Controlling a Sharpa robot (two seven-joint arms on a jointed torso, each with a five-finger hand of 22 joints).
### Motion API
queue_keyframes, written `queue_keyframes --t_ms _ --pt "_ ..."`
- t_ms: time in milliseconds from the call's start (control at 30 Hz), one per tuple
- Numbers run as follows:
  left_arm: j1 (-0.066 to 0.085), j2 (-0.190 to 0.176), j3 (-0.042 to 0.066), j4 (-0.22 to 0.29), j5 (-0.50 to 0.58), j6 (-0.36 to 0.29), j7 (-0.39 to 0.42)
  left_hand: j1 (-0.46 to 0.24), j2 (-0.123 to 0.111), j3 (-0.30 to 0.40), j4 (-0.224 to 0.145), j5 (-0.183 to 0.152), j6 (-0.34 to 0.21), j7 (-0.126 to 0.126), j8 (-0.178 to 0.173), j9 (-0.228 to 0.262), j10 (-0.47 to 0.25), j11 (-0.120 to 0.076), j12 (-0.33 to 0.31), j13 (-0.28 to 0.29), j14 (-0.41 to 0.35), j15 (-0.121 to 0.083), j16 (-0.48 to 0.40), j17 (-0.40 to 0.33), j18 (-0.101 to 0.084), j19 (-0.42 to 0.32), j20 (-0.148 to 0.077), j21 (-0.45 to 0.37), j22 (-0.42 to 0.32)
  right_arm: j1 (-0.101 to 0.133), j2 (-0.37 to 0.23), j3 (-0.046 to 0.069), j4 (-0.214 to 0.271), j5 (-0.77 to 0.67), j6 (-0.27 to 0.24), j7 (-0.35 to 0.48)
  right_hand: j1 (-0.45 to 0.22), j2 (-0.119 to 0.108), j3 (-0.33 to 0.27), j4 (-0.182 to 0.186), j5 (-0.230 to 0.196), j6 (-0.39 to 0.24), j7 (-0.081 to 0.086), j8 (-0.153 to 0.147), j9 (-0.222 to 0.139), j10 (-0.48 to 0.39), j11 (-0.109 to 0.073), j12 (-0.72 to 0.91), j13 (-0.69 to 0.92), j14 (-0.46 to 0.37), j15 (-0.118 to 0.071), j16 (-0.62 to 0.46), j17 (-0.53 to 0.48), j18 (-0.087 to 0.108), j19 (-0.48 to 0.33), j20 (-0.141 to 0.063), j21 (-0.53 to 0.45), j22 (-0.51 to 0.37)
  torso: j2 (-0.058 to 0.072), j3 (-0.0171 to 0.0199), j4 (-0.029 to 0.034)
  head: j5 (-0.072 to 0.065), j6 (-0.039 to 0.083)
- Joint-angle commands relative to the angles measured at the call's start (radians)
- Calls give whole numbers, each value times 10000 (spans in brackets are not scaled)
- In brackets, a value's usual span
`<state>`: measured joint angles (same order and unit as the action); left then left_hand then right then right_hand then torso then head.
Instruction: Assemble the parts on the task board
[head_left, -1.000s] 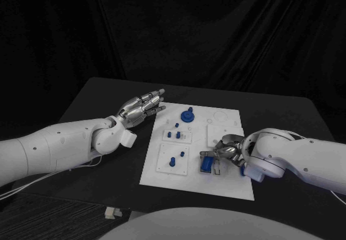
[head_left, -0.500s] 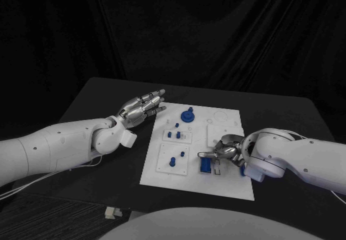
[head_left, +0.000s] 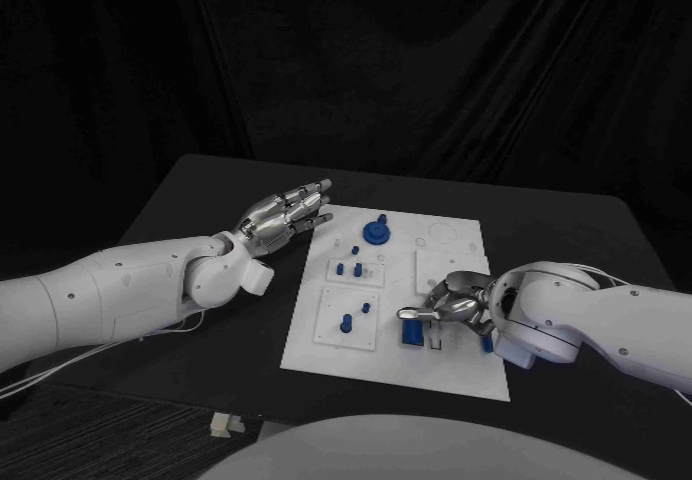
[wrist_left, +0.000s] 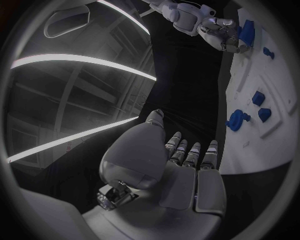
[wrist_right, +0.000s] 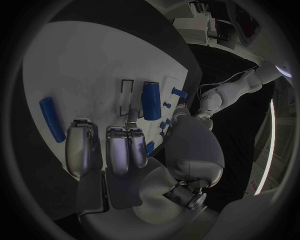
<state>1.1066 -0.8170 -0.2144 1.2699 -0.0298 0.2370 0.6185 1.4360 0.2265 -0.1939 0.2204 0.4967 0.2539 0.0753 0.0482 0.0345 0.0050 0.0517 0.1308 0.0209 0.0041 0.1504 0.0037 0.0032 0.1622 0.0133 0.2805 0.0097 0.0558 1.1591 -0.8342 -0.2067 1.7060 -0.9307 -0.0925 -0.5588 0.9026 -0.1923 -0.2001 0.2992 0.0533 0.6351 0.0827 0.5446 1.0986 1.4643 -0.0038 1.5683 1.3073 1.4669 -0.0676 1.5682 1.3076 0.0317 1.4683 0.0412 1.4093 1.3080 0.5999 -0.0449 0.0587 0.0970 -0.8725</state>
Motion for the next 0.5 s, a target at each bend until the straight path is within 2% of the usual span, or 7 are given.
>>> queue_keyframes --t_ms 33,100,233,300,367,400,500 --pt "-11 7 10 1 13 135 89 -4 70 27 -14 48 55 32 49 14 -22 -14 -40 -12 -24 55 60 0 159 -2 59 15 -12 41 -221 -9 106 -766 -1054 473 -161 128 -13 6 8 -260 18 152 104 1065 66 25 2635 1039 89 26 2632 90 238 80 44 2086 1 -1 1 -15 -2" --pt "-11 8 10 -5 13 133 92 -4 70 27 -14 48 55 32 49 14 -22 -14 -40 -12 -24 55 60 0 159 -2 59 15 -12 117 -362 -9 238 -1189 -1524 801 -222 242 44 10 17 -358 30 193 117 1065 70 25 2635 1039 95 26 2632 83 252 85 73 2095 -1 0 -3 -11 -2" --pt "-12 10 10 -9 13 126 97 -4 70 27 -14 48 55 32 49 14 -22 -14 -40 -12 -24 55 60 0 159 -2 59 15 -12 238 -627 -8 492 -2436 -2491 1604 52 754 432 -32 316 -1033 125 131 -164 1065 106 25 2635 1039 128 26 2632 42 332 121 245 2152 -3 -1 -2 2 -2" --pt "-12 7 10 -8 13 117 98 -4 70 27 -14 48 55 32 49 14 -22 -14 -40 -12 -24 55 60 0 159 -2 59 15 -12 275 -759 -8 626 -3298 -2999 2101 621 1014 615 -53 886 -1497 198 -167 -615 1065 149 25 2635 1039 167 26 2632 26 357 147 312 2172 -8 -1 -8 26 -2" --pt "-12 -1 10 -2 13 108 97 -4 70 27 -14 48 55 32 49 14 -22 -14 -40 -12 -24 55 60 0 159 -2 59 15 -12 291 -860 -9 742 -4023 -3320 2487 1003 1128 674 -53 1302 -1685 232 -332 -959 1065 156 25 2635 1039 181 26 2632 11 380 178 370 2191 -11 -1 -4 36 -2" --pt "-12 -8 10 2 13 104 97 1 66 27 -26 57 82 45 59 18 -22 -11 -36 -11 -23 60 63 0 158 0 59 16 -6 293 -900 -9 792 -4308 -3425 2641 1672 1196 799 -236 2001 -2143 266 -664 -1375 1065 202 25 2635 1039 215 26 2632 -1 400 189 422 2207 -8 -1 -2 35 -2" --pt "-12 -16 10 2 13 97 97 1 66 27 -26 57 82 45 59 18 -22 -11 -36 -11 -23 60 63 0 158 0 59 16 -6 238 -1050 -10 1007 -5183 -3645 3111 2219 1166 738 -157 2466 -2442 292 -830 -1885 1065 232 25 2635 1039 247 26 2632 -5 401 227 447 2213 -4 -2 2 15 -2"
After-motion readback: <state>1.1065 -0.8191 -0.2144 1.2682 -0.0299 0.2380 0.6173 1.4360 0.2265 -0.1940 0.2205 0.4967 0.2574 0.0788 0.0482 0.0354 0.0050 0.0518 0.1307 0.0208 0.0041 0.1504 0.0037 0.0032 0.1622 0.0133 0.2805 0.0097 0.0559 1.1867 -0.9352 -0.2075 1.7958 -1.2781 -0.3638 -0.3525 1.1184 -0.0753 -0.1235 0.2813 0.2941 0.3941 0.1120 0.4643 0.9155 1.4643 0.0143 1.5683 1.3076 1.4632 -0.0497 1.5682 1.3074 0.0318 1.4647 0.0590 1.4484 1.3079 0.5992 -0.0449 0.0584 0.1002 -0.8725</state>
